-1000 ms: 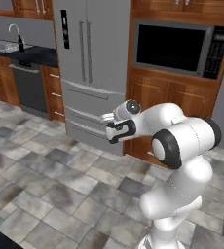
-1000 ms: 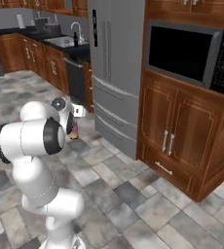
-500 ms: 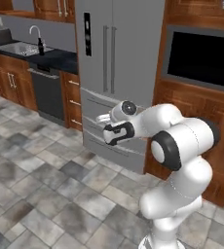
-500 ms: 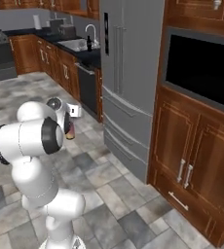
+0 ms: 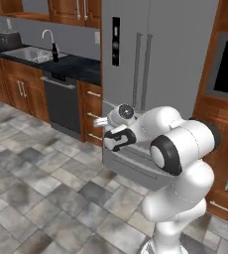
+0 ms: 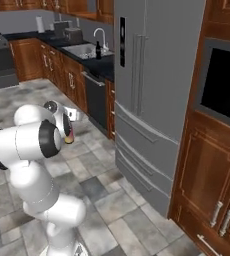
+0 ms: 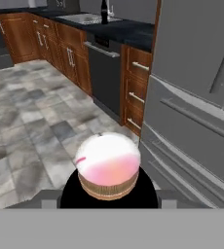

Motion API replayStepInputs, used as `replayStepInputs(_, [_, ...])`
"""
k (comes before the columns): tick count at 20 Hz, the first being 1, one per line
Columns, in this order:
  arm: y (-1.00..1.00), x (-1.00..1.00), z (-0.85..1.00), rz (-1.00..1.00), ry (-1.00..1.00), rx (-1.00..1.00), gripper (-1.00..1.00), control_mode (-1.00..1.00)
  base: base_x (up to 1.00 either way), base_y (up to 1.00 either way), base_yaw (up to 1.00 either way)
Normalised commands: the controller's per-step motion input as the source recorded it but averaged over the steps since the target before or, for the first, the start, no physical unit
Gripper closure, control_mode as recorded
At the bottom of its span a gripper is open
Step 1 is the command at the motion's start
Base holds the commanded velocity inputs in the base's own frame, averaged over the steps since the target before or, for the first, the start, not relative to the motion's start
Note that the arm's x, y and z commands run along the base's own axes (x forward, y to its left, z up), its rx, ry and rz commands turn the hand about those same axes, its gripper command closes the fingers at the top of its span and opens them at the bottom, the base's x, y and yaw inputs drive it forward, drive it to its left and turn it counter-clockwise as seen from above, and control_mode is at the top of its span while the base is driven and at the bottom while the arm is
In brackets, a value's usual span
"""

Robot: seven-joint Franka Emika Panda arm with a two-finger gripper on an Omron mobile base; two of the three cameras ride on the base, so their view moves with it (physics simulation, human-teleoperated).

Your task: Place the large bottle from the dining counter next to the other large bottle outside the sink, and place the small bottle from the dining counter next to the other small bottle inside the sink.

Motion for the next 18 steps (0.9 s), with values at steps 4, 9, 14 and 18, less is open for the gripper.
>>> replayStepInputs(4, [0.0,0.0,0.0,0.0,0.0,0.0,1.0,1.0,0.8,0.54,0.0])
replayStepInputs(9, [0.0,0.0,0.0,0.0,0.0,0.0,1.0,1.0,0.64,0.55,-0.01])
replayStepInputs(14, [0.0,0.0,0.0,0.0,0.0,0.0,1.0,1.0,0.59,0.51,-0.09])
replayStepInputs(18, [0.0,0.0,0.0,0.0,0.0,0.0,1.0,1.0,0.64,0.51,-0.16])
